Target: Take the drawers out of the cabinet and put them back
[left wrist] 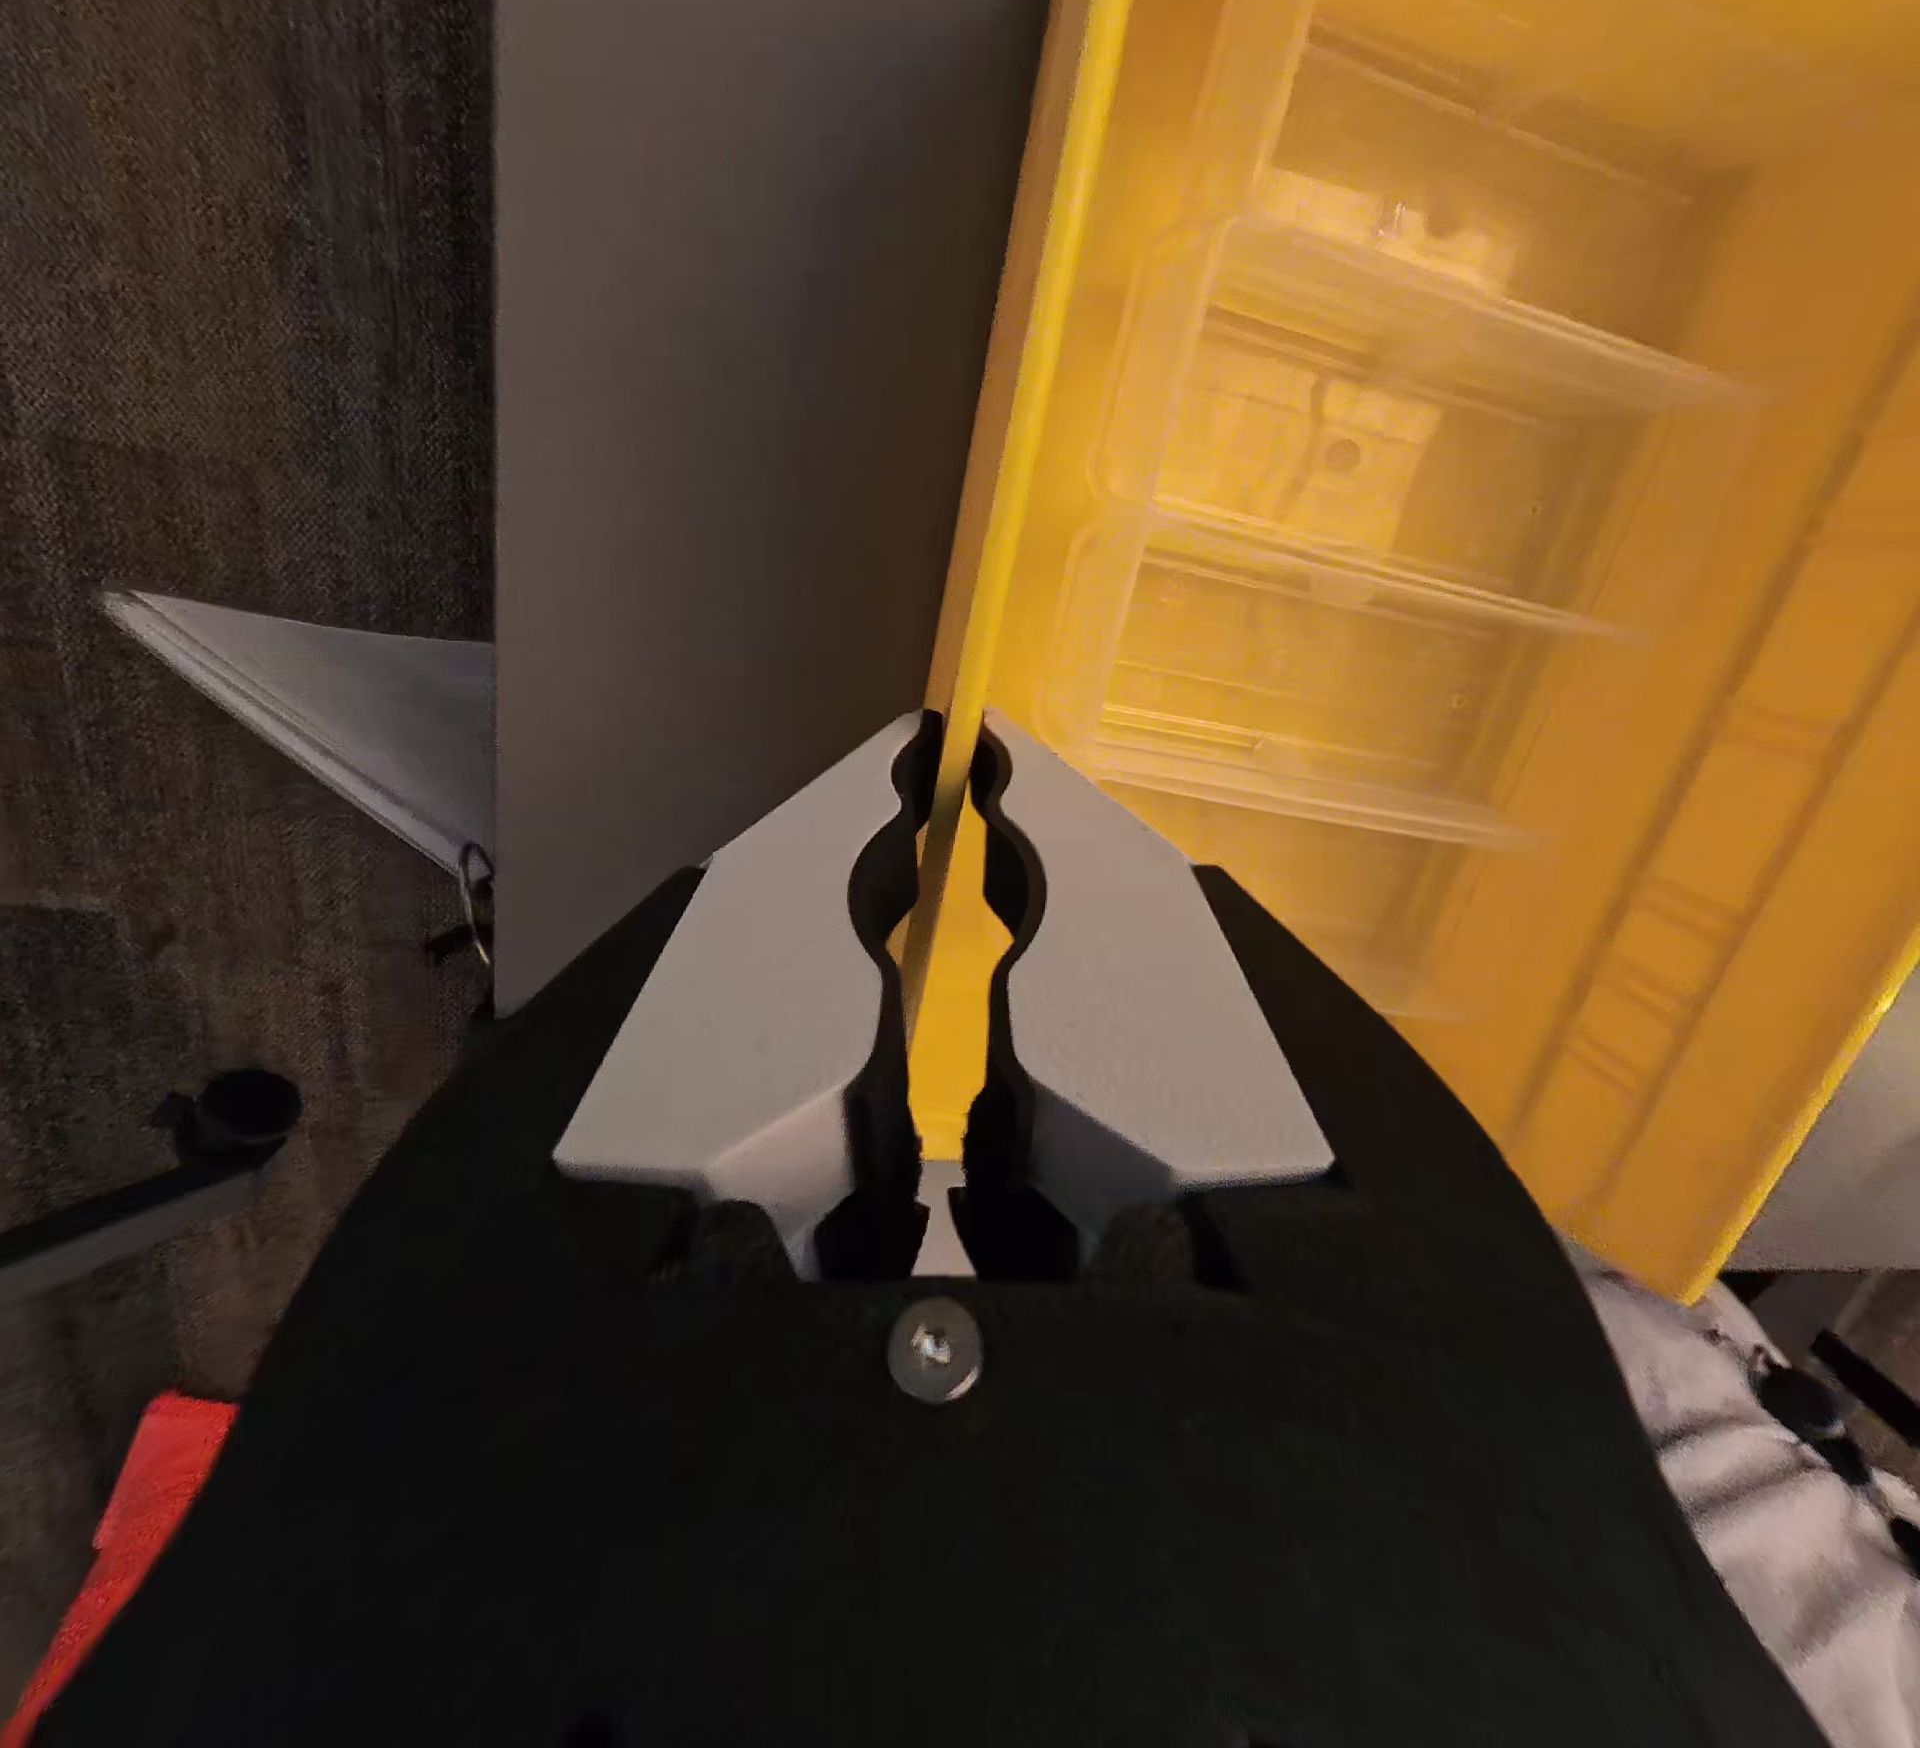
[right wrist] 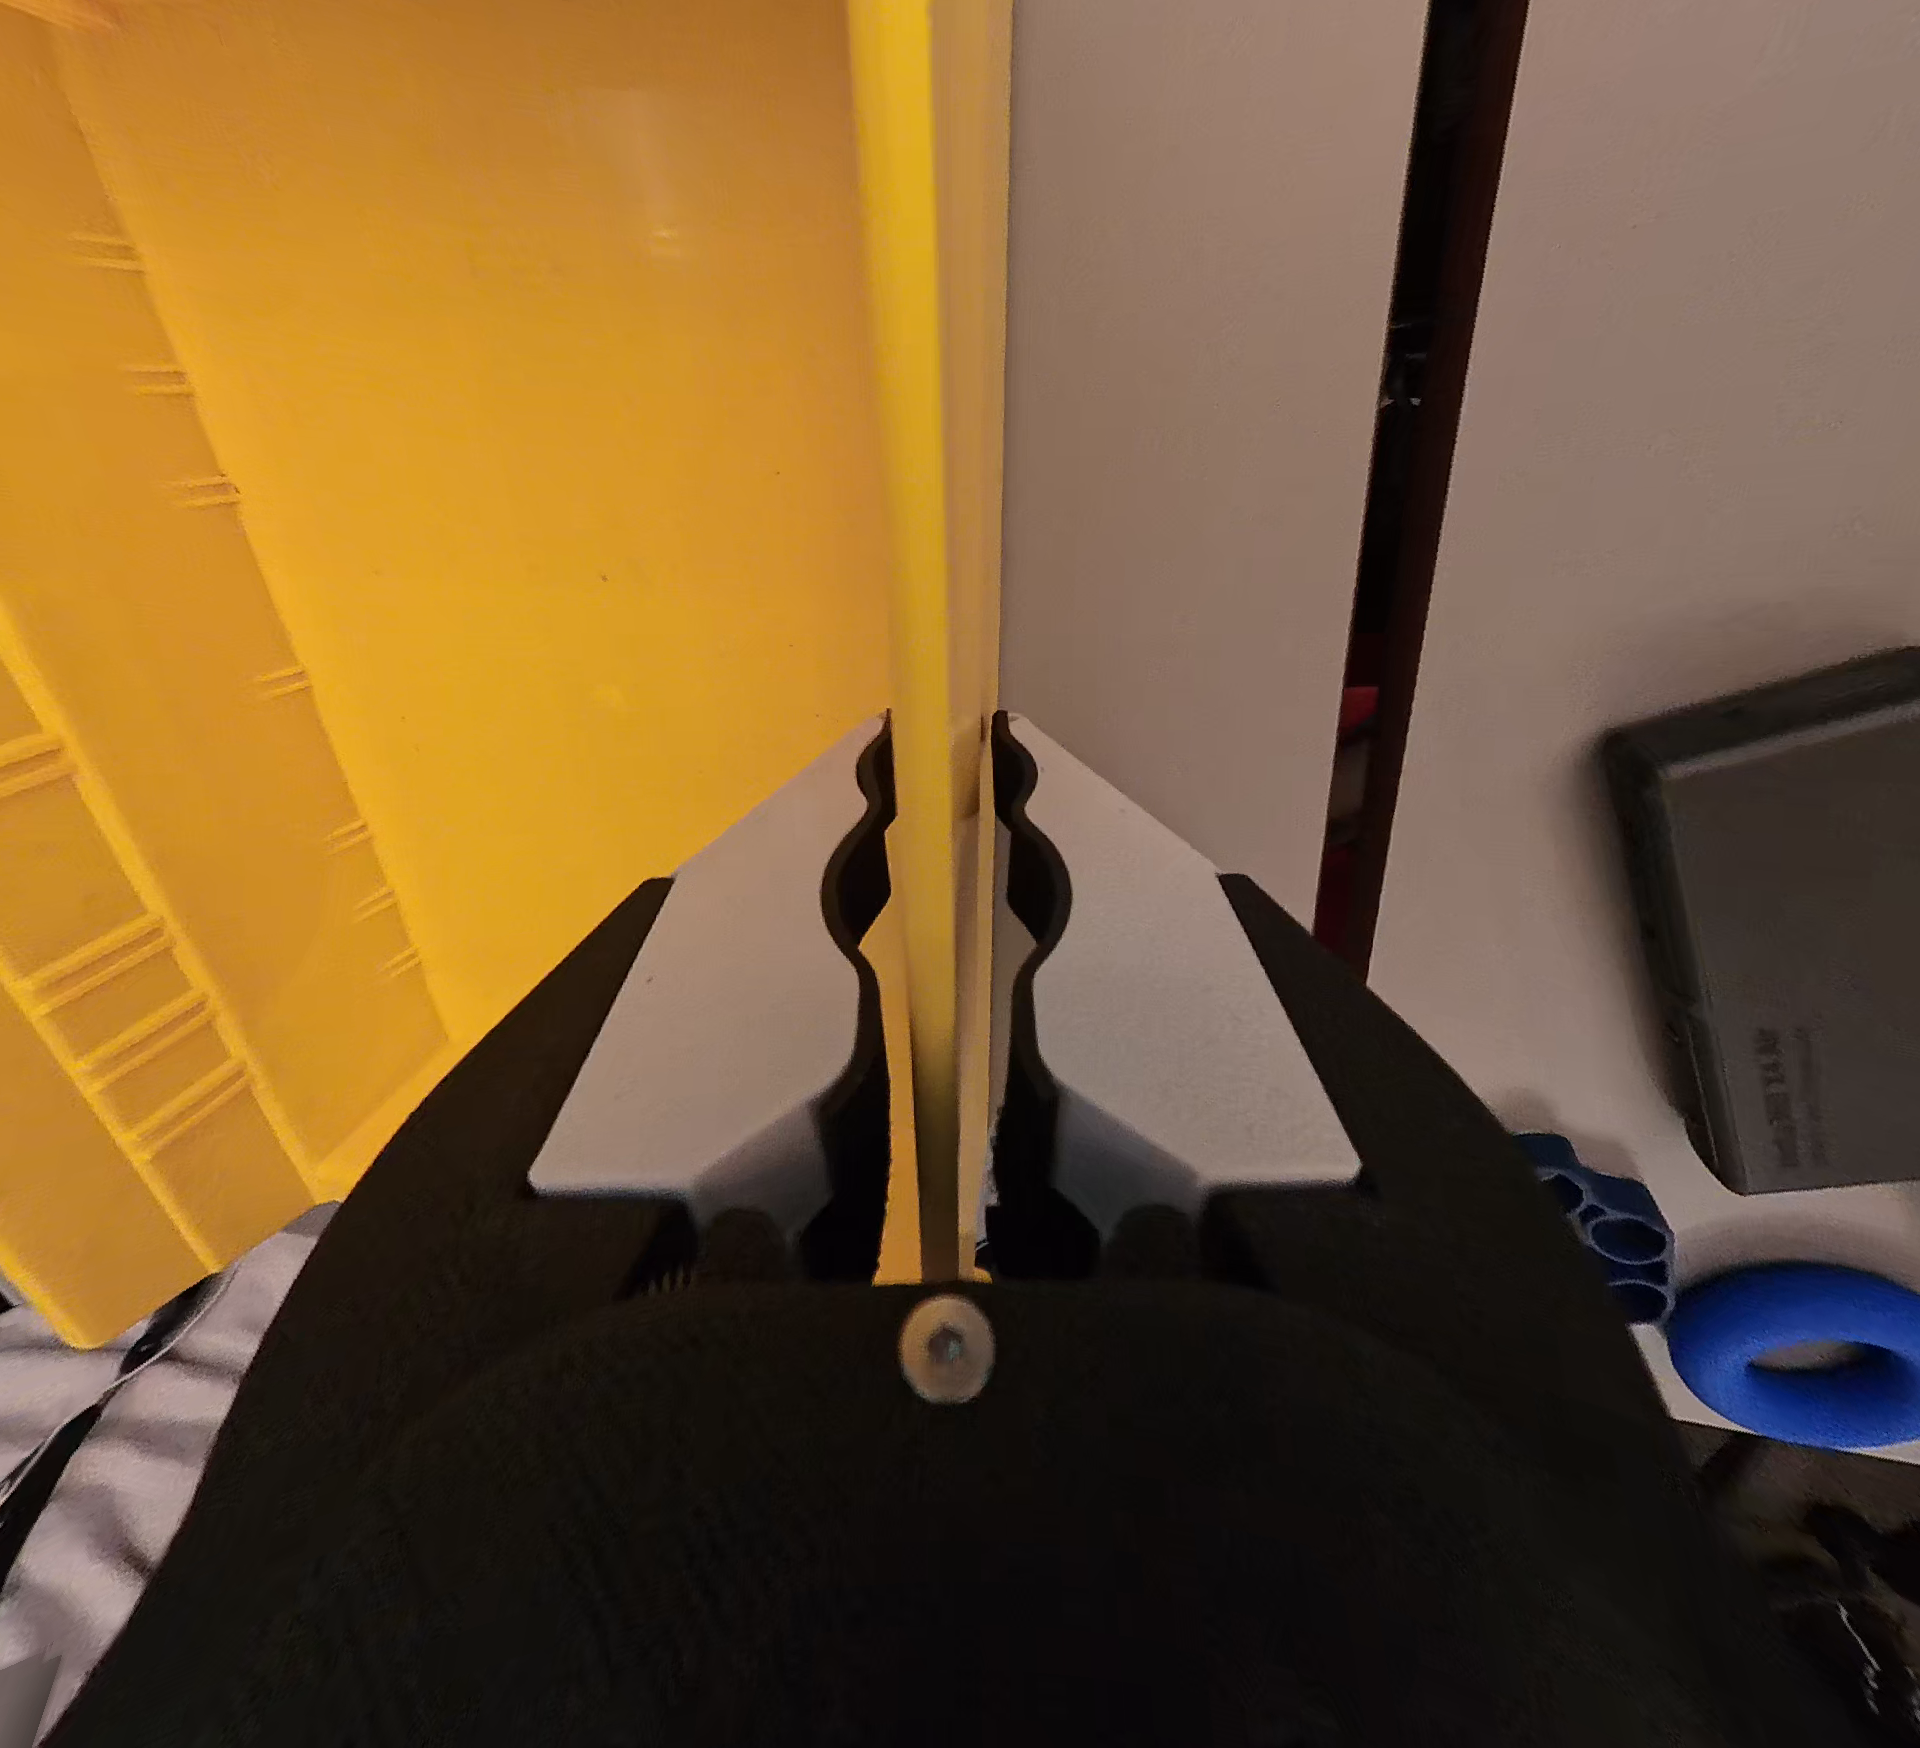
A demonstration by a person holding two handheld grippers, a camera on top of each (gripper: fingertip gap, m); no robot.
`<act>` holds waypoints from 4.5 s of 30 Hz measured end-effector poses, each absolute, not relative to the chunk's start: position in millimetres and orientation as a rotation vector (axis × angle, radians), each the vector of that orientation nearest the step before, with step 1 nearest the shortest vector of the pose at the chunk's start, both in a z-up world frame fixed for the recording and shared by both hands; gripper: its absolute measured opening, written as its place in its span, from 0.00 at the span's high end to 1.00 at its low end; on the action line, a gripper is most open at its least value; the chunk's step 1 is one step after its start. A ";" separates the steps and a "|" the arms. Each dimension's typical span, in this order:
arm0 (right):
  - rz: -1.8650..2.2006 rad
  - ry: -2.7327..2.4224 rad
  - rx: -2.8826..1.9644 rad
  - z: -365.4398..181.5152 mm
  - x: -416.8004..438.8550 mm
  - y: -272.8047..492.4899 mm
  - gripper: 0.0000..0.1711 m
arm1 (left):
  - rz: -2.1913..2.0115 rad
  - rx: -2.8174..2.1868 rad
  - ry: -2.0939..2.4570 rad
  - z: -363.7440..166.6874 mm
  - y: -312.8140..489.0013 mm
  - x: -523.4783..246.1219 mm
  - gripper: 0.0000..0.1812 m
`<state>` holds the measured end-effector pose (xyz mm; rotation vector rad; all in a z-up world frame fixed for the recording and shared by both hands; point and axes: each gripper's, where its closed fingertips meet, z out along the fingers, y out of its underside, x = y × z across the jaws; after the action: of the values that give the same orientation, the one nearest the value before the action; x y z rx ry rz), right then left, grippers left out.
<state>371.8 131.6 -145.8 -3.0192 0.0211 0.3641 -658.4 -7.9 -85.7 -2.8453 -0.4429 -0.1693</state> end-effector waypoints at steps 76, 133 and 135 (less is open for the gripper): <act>0.441 -0.548 -1.464 -8.8 -32.6 180.0 0.81 | -0.535 -1.626 0.393 11.2 131.2 -301.7 0.59; 0.472 -0.588 -1.435 -11.8 -33.2 163.3 0.80 | 0.008 -2.067 1.063 -37.2 -2.5 -507.2 0.81; 0.471 -0.595 -1.446 -15.3 -32.6 162.7 0.80 | -0.118 -2.180 1.136 -65.1 -6.2 -506.5 0.81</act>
<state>-32.6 162.7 -15.3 -1.4461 -0.5952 0.4713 -506.5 -6.2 -65.1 -2.1800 1.1364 -0.1183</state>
